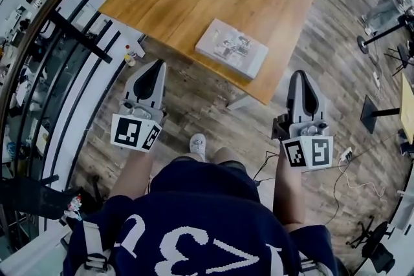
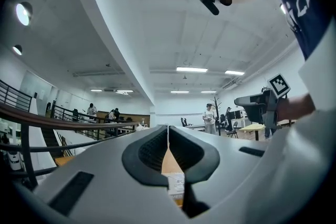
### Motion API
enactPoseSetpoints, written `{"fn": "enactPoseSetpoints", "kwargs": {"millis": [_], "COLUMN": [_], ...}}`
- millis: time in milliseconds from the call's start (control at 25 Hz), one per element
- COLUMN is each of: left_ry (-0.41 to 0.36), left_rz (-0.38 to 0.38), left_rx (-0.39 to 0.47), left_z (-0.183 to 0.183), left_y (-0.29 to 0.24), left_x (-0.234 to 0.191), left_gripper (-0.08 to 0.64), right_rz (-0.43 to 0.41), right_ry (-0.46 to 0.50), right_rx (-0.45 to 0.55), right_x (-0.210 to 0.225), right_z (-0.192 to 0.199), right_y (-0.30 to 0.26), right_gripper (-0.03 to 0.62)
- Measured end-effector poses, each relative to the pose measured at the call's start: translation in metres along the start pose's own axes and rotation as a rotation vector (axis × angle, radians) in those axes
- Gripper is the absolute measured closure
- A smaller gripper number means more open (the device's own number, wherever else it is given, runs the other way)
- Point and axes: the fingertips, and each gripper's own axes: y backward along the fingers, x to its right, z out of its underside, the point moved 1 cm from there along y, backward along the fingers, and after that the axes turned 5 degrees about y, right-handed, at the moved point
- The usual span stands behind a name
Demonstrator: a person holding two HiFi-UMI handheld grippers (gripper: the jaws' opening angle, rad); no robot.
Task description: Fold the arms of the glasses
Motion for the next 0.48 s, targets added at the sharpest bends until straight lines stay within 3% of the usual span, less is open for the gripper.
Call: {"fn": "enactPoseSetpoints", "kwargs": {"millis": [280,480], "left_ry": [0.040,0.030], "left_rz": [-0.016,-0.048], "left_rx": [-0.037,-0.031], "left_z": [0.024,0.025], "left_y": [-0.023,-0.047], "left_x": [-0.019,-0.025], "left_gripper": [0.537,0.537], "right_rz": [-0.009,-0.079], "right_ry": [-0.023,-0.011], "right_rx": [-0.045,-0.010], "right_x": [0.013,0.022], "right_z": [0.024,0.025], "right_y": [-0.037,-0.074], "right_gripper": [0.563,0.563]}}
